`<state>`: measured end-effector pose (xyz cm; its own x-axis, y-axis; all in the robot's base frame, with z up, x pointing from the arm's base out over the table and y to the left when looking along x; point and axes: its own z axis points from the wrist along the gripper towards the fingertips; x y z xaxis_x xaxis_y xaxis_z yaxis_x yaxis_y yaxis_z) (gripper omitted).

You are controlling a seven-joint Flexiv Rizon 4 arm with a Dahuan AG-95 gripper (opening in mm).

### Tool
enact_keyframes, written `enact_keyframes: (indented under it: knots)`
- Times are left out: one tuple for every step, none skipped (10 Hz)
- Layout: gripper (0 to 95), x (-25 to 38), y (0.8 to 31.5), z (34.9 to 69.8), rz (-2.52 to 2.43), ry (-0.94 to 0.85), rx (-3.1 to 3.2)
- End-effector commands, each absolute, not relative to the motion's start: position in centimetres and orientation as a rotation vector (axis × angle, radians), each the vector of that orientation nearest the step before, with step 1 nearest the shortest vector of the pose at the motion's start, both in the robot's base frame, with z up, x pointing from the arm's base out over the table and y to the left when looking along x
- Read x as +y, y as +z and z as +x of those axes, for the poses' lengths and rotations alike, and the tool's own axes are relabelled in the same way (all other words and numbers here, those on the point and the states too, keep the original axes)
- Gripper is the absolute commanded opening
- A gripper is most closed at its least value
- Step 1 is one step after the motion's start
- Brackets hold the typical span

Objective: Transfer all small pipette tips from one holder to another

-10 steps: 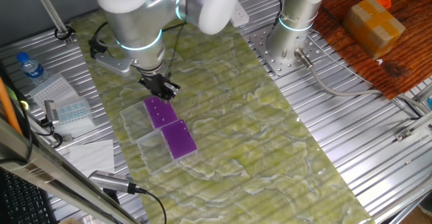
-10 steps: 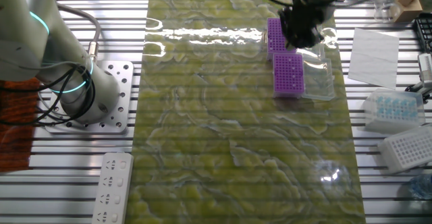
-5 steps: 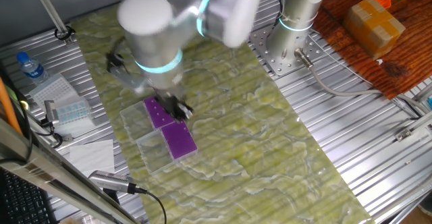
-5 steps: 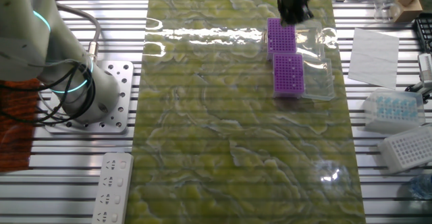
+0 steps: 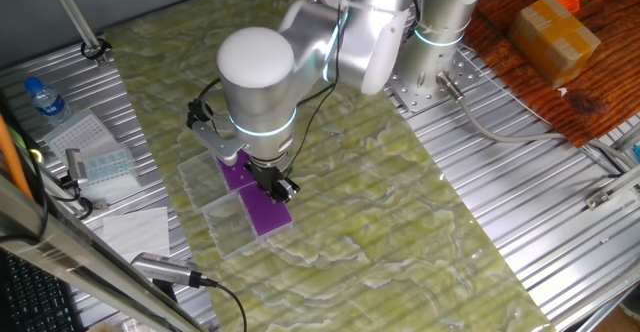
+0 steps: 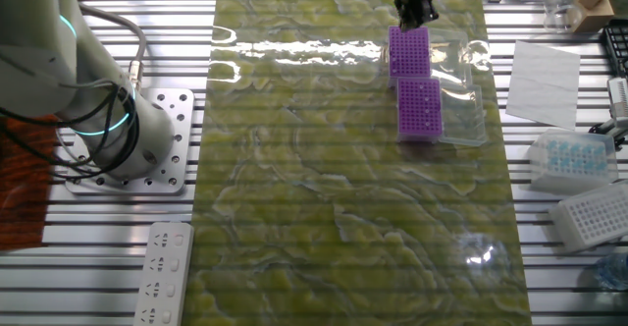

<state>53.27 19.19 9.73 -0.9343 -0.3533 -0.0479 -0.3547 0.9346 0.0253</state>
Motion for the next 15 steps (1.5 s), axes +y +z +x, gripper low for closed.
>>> enact_keyframes:
  knots:
    - [0.0,19.2,9.4,53.1,-0.562,0.054,3.044]
    - [0.0,19.2,9.1,53.0,-0.563,0.052,3.042]
    - [0.0,19.2,9.0,53.0,-0.563,0.052,3.041]
    - [0.0,19.2,8.8,53.0,-0.564,0.050,3.040]
    - [0.0,19.2,8.6,52.9,-0.566,0.049,3.038]
    - [0.0,19.2,8.5,52.9,-0.566,0.048,3.038]
    - [0.0,19.2,8.3,52.8,-0.566,0.043,3.036]
    - [0.0,19.2,8.2,52.8,-0.568,0.041,3.035]
    - [0.0,19.2,8.1,52.8,-0.568,0.037,3.035]
    - [0.0,19.2,8.0,52.8,-0.568,0.037,3.034]
    - [0.0,19.2,7.9,52.8,-0.567,0.034,3.032]
    - [0.0,19.2,7.8,52.8,-0.568,0.033,3.030]
    - [0.0,19.2,7.7,52.8,-0.569,0.032,3.028]
    - [0.0,19.2,7.6,52.8,-0.569,0.031,3.025]
    - [0.0,19.2,7.5,52.8,-0.568,0.030,3.022]
